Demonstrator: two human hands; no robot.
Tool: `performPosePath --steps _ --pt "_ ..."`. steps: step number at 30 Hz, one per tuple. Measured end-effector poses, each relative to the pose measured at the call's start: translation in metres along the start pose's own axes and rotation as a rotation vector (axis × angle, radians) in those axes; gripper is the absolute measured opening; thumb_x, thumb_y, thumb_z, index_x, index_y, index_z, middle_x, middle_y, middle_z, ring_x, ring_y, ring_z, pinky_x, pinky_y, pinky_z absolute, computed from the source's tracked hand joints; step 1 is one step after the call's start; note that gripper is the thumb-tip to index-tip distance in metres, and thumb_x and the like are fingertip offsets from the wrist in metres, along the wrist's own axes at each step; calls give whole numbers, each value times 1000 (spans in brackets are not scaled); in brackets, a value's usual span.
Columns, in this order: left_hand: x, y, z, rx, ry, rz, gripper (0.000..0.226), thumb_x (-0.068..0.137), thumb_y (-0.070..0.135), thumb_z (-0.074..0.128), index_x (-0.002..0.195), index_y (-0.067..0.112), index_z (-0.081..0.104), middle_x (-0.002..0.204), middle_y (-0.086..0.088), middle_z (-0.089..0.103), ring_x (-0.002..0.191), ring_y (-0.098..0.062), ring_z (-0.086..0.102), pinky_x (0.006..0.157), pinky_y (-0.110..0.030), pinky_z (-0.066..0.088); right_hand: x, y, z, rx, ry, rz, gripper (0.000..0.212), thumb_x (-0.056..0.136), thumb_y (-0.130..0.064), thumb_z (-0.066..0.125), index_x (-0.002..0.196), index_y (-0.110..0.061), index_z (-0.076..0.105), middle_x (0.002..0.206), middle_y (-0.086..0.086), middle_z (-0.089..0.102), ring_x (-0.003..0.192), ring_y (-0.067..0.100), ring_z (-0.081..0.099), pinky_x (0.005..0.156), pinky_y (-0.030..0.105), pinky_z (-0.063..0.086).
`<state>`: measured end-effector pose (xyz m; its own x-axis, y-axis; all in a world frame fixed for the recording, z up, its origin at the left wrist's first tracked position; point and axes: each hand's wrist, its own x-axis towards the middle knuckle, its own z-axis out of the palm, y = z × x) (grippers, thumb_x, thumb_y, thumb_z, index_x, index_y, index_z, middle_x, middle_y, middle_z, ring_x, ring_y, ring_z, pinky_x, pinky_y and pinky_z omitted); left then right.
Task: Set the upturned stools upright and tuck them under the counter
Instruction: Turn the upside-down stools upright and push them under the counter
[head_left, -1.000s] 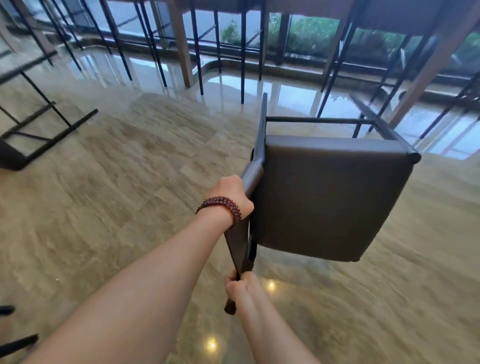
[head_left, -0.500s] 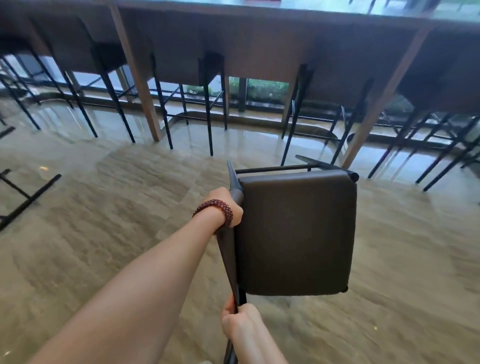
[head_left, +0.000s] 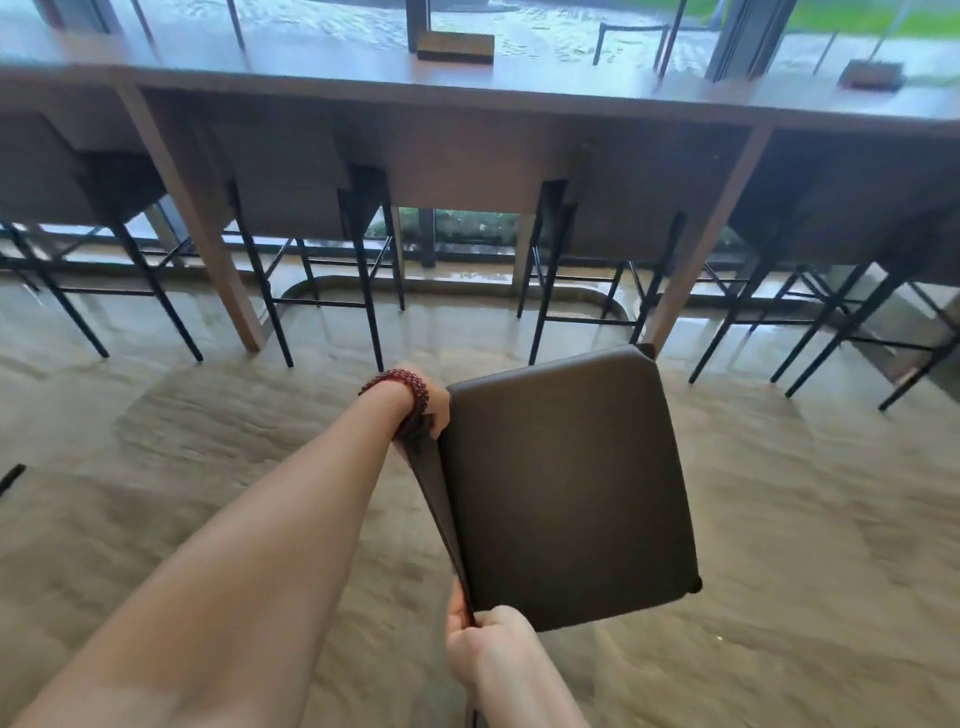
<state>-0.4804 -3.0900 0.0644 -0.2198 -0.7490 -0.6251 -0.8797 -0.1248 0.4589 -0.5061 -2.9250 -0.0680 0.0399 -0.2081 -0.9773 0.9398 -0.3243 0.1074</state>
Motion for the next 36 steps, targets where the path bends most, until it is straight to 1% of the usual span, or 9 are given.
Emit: performPosePath --steps 6,10,14,20,25,27,29,32,36 --pt "30 16 -36 -86 -73 -47 15 87 -6 50 101 -8 43 73 -18 47 96 -35 60 59 -37 52 -19 -6 49 65 67 -63 41 94 9 37 129 -6 53 131 20 52 108 39 60 85 46 55" --pt "62 19 -58 -181 -152 -114 21 86 -10 46 107 -11 42 89 -28 52 99 -47 59 43 -49 52 -29 -1 83 165 21 -168 48 93 0 45 139 -18 44 141 16 43 116 41 54 50 50 57" --pt "94 19 -74 -228 -149 -153 44 79 -10 49 123 -4 46 119 -31 53 71 -46 68 50 -52 55 -39 -12 109 127 -45 -245 59 97 2 43 150 -11 21 152 14 28 132 38 39 99 49 47" --pt "120 32 -84 -249 -142 -193 70 59 -13 55 129 -8 45 124 -27 55 89 -42 68 51 -43 59 -48 -26 139 97 -70 -300 53 97 -1 35 148 -14 26 153 11 27 131 36 43 103 43 45" --pt "120 28 -98 -327 -105 -210 49 76 -9 55 125 -9 46 125 -26 53 86 -43 66 47 -44 58 -36 -31 160 -64 -83 -338 52 97 -2 45 146 -5 28 148 17 33 129 39 44 96 47 50" --pt "116 26 -104 -313 -99 -234 44 79 -6 56 122 -9 48 120 -26 55 86 -40 65 56 -45 59 -23 -29 161 -69 -156 -360 26 95 0 47 117 14 46 139 32 39 124 49 46 97 47 49" --pt "112 26 -107 -172 -11 -188 35 80 -2 60 114 -6 53 111 -22 56 90 -36 61 72 -42 59 -23 -25 166 -67 -225 -361 15 93 1 48 94 16 49 135 38 39 117 57 47 99 47 47" --pt "111 29 -108 382 242 70 22 82 7 59 103 6 65 103 -13 64 90 -29 61 78 -37 55 -27 -24 188 -150 -189 -367 45 89 8 44 133 2 39 141 18 35 111 50 54 82 54 56" --pt "115 15 -116 891 394 400 36 93 48 40 97 28 70 84 7 66 83 -16 62 85 -34 48 -27 -11 217 -222 -319 -361 21 89 9 47 109 5 51 112 23 55 90 39 61 79 49 57"
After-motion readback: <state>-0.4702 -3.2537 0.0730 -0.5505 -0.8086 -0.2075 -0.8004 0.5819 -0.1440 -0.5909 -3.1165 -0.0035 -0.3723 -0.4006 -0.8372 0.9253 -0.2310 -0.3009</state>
